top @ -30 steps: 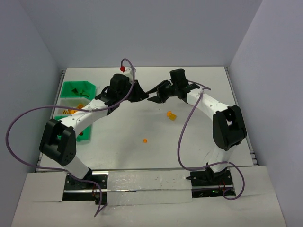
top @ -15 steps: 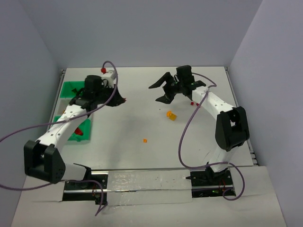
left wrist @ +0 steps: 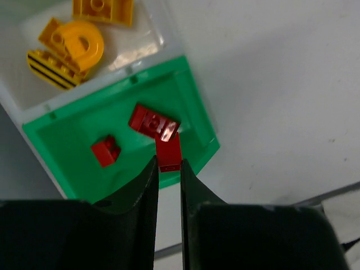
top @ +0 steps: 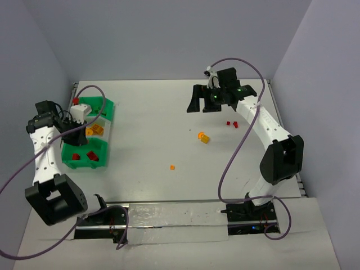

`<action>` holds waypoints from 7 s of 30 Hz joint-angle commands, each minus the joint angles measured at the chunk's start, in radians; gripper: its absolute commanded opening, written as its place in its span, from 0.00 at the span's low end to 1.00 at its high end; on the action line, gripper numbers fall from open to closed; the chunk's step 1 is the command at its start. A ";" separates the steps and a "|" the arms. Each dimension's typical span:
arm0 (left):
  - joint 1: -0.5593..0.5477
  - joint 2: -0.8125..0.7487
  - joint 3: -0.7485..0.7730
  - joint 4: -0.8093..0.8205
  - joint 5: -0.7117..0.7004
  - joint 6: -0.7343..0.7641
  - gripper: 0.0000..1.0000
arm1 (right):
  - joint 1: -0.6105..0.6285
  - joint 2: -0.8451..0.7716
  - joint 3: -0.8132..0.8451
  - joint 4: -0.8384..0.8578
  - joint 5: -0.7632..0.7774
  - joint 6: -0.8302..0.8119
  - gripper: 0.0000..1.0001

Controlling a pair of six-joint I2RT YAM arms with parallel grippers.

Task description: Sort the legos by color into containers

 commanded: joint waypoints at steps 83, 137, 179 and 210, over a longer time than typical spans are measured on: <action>-1.119 0.443 -0.162 0.608 0.194 0.078 0.58 | -0.368 -0.115 -0.224 -0.166 0.089 -0.420 1.00; -1.160 0.396 -0.126 0.538 -0.087 -0.161 0.67 | -0.378 -0.063 -0.194 -0.209 0.045 -0.434 1.00; -1.203 0.449 -0.148 0.549 -0.117 -0.164 0.09 | -0.384 -0.046 -0.202 -0.218 0.041 -0.444 1.00; -0.157 0.434 0.187 0.342 -0.139 -0.110 0.04 | -0.372 -0.034 -0.196 -0.215 0.002 -0.444 1.00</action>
